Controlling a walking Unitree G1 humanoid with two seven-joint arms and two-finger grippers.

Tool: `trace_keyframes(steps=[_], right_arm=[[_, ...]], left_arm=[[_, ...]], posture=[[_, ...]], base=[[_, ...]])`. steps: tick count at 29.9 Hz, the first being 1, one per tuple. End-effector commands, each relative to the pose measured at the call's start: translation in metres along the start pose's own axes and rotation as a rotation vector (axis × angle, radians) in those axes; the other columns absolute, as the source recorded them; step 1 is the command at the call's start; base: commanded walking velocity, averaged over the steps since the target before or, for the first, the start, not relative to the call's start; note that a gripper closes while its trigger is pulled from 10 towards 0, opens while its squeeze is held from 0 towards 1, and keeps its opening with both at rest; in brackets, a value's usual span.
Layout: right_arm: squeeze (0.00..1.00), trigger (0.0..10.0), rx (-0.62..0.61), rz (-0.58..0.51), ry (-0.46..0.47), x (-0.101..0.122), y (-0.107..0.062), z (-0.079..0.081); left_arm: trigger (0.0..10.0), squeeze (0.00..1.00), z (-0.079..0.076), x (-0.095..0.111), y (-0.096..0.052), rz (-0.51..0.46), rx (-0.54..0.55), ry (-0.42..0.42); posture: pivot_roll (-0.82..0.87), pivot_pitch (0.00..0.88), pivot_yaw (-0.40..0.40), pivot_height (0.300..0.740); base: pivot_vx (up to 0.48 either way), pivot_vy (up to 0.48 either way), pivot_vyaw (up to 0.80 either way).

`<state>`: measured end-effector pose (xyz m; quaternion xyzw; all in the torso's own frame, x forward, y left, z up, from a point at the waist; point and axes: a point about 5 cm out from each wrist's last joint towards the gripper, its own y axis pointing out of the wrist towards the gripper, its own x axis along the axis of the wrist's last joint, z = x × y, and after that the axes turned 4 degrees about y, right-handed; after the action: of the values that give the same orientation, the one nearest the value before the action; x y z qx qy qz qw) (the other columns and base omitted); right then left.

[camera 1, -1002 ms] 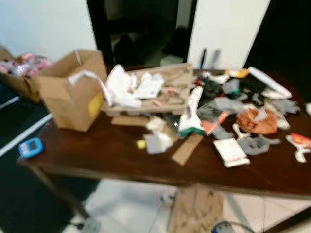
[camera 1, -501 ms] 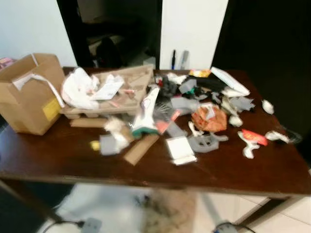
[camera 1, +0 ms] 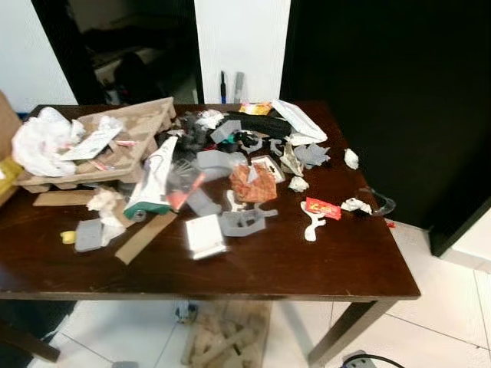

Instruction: Picking trash to rubbish bin

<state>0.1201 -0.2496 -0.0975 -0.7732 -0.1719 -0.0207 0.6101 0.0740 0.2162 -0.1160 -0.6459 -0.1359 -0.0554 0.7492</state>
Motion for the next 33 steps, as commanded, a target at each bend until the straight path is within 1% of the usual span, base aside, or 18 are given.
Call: trace_keyframes(steps=[1, 3, 4, 5, 7, 9, 10, 12, 13, 18, 20, 22, 23, 25, 26, 29, 32, 33], right_arm=[[0.0, 10.0, 0.004, 0.0, -0.012, 0.001, 0.0, 0.002], [0.0, 10.0, 0.001, -0.002, -0.026, 0.003, 0.0, 0.0], [0.0, 10.0, 0.001, -0.002, -0.026, 0.003, 0.0, 0.0], [0.0, 10.0, 0.001, -0.003, -0.032, 0.004, 0.0, -0.001], [0.0, 10.0, 0.0, -0.011, -0.041, 0.008, 0.0, -0.003], [0.0, 10.0, -0.001, -0.017, -0.05, 0.011, 0.0, -0.003], [0.0, 10.0, -0.001, -0.017, -0.05, 0.011, 0.0, -0.003], [0.0, 10.0, 0.002, -0.022, -0.058, 0.014, 0.0, -0.003], [0.0, 10.0, 0.003, -0.024, -0.062, 0.015, 0.0, -0.003], [0.0, 10.0, 0.005, -0.023, -0.077, 0.016, 0.0, -0.004], [0.0, 10.0, 0.005, -0.023, -0.078, 0.016, 0.0, -0.004], [0.0, 10.0, 0.005, -0.021, -0.087, 0.016, 0.0, -0.004], [0.0, 10.0, 0.005, -0.021, -0.087, 0.016, 0.0, -0.004], [0.0, 10.0, 0.006, -0.019, -0.094, 0.016, 0.0, -0.004], [0.0, 10.0, 0.007, -0.019, -0.096, 0.016, 0.0, -0.004], [0.0, 10.0, 0.009, -0.021, -0.098, 0.017, 0.0, -0.004], [0.0, 10.0, 0.009, -0.022, -0.097, 0.017, 0.0, -0.004], [0.0, 10.0, 0.009, -0.023, -0.094, 0.017, 0.0, -0.003]], left_arm=[[10.0, 0.0, 0.038, -0.011, -0.004, 0.013, 0.168, -0.158], [10.0, 0.0, 0.074, -0.021, -0.011, 0.012, 0.324, -0.323], [10.0, 0.0, 0.074, -0.021, -0.011, 0.012, 0.324, -0.323], [10.0, 0.0, 0.086, -0.024, -0.015, 0.01, 0.381, -0.382], [10.0, 0.0, 0.127, -0.03, -0.029, -0.014, 0.545, -0.505], [10.0, 0.0, 0.156, -0.032, -0.041, -0.046, 0.658, -0.566], [10.0, 0.0, 0.156, -0.032, -0.041, -0.046, 0.658, -0.566], [10.0, 0.0, 0.182, -0.03, -0.054, -0.089, 0.758, -0.627], [10.0, 0.0, 0.199, -0.028, -0.064, -0.126, 0.825, -0.661], [10.0, 0.0, 0.257, -0.009, -0.107, -0.304, 1.05, -0.744], [10.0, 0.0, 0.263, -0.006, -0.112, -0.329, 1.074, -0.757], [10.0, 0.0, 0.3, 0.041, -0.153, -0.599, 1.183, -0.738], [10.0, 0.0, 0.3, 0.041, -0.153, -0.599, 1.183, -0.738], [10.0, 0.0, 0.323, 0.093, -0.199, -0.907, 1.228, -0.71], [10.0, 0.0, 0.326, 0.116, -0.219, -1.04, 1.224, -0.676], [10.0, 0.0, 0.314, 0.199, -0.275, -1.428, 1.081, -0.517], [10.0, 0.0, 0.307, 0.217, -0.285, -1.509, 1.021, -0.469], [10.0, 0.0, 0.289, 0.244, -0.294, -1.619, 0.868, -0.4]], posture=[[0.05, 0.082, 0.005, 0.74], [0.07, 0.084, -0.006, 0.74], [0.07, 0.084, -0.006, 0.74], [0.07, 0.084, -0.006, 0.74], [0.09, 0.088, -0.014, 0.74], [0.1, 0.09, -0.021, 0.74], [0.1, 0.09, -0.021, 0.74], [0.1, 0.09, -0.021, 0.74], [0.11, 0.09, -0.028, 0.74], [0.12, 0.088, -0.038, 0.74], [0.12, 0.088, -0.038, 0.74], [0.13, 0.089, -0.04, 0.74], [0.13, 0.089, -0.04, 0.74], [0.13, 0.089, -0.04, 0.74], [0.13, 0.089, -0.04, 0.74], [0.13, 0.081, -0.039, 0.74], [0.13, 0.081, -0.039, 0.74], [0.12, 0.078, -0.034, 0.74]], base=[[0.0, 0.0, 0.0], [0.0, 0.0, 0.0], [0.0, 0.0, 0.0], [0.0, 0.0, 0.0], [0.0, 0.0, 0.0], [0.0, 0.0, 0.0], [0.0, 0.0, 0.0], [0.0, 0.0, 0.0], [0.0, 0.0, 0.0], [0.0, 0.0, 0.0], [0.0, 0.0, 0.0], [0.0, 0.0, 0.0], [0.0, 0.0, 0.0], [0.0, 0.0, 0.0], [0.0, 0.0, 0.0], [0.0, 0.0, 0.0], [0.0, 0.0, 0.0], [0.0, 0.0, 0.0]])
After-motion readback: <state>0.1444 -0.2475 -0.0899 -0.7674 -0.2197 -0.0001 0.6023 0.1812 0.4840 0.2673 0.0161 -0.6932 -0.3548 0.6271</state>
